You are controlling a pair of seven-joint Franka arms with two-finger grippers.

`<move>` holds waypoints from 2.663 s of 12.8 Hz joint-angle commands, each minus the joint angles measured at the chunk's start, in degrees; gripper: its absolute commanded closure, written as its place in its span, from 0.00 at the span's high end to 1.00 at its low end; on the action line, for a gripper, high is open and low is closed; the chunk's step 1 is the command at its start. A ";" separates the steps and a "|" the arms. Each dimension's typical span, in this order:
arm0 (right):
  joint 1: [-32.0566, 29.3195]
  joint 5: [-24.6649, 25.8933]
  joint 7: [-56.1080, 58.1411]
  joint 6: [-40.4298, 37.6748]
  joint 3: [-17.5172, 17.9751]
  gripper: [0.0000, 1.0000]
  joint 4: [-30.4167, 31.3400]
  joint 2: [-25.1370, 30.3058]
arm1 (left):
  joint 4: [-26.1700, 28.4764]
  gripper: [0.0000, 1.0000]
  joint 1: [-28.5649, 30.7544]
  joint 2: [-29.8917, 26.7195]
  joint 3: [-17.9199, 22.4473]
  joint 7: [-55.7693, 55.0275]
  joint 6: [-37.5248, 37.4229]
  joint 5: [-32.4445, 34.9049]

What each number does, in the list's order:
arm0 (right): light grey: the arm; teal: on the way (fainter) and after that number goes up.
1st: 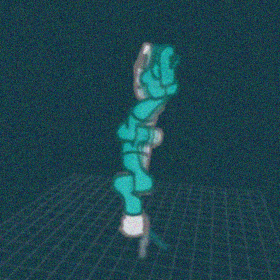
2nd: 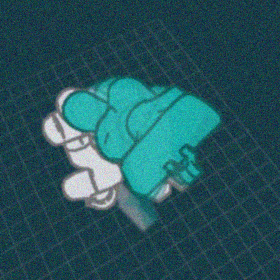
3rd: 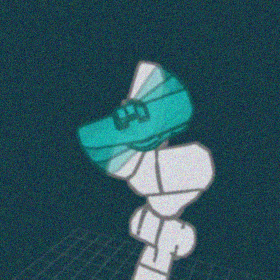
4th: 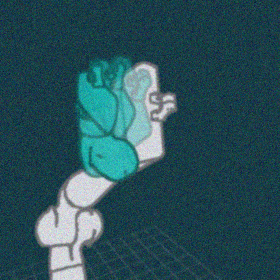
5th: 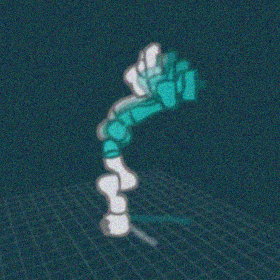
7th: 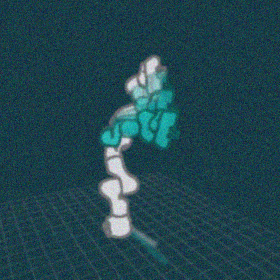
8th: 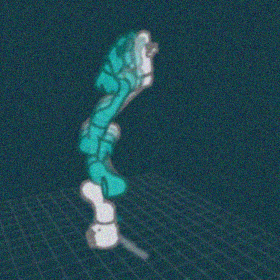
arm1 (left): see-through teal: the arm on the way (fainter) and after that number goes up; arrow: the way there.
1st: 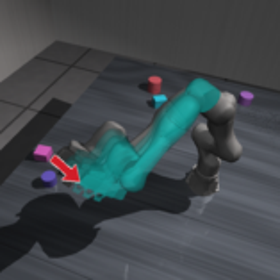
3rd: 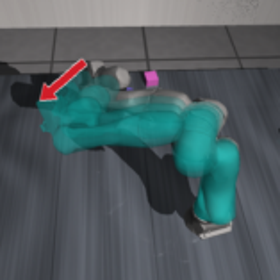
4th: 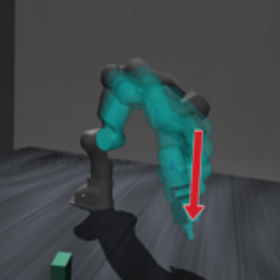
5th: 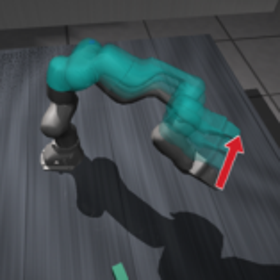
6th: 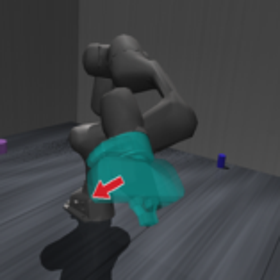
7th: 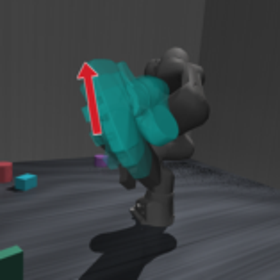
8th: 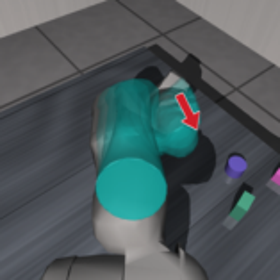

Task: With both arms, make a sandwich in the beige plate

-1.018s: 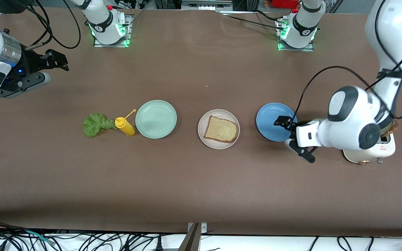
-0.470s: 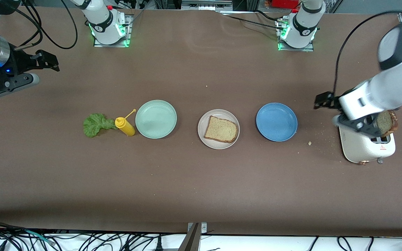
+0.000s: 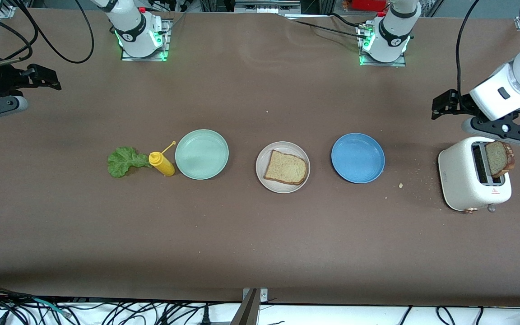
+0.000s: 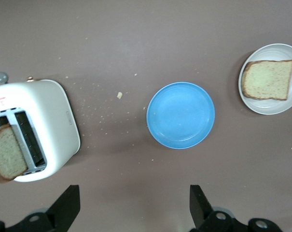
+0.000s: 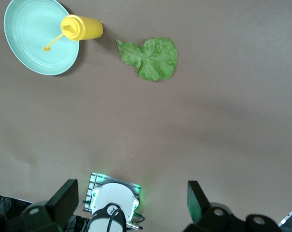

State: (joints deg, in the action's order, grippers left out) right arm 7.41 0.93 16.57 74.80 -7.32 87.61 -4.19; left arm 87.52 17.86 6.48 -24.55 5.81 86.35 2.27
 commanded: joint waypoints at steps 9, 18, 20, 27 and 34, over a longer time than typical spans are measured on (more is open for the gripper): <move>-0.73 -4.71 -1.18 0.08 -1.64 1.00 -0.95 -0.12 | 6.26 1.00 -18.47 -8.24 21.91 -1.15 1.10 -3.49; -0.73 -5.41 -1.10 1.75 -1.99 1.00 -0.95 -0.30 | 5.47 1.00 -17.94 -7.62 21.47 -1.50 1.18 -2.89; -0.82 -6.47 -1.10 2.54 -1.99 1.00 -0.86 -0.65 | 5.38 1.00 -18.03 -7.62 21.38 -1.51 1.18 -2.89; -0.73 -5.42 -0.04 6.06 -3.93 1.00 -1.04 -0.39 | 5.38 1.00 -18.03 -7.62 21.38 -1.51 1.18 -2.89; 0.06 -4.09 -0.92 9.39 -3.49 1.00 -0.86 -1.17 | 5.38 1.00 -18.12 -7.62 21.38 -1.51 1.10 -2.80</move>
State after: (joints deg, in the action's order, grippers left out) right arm 7.20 -3.93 16.00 83.43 -10.95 87.56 -4.56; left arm 92.52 0.03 -0.53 -3.06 4.89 87.03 -1.38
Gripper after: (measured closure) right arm 0.000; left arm 0.000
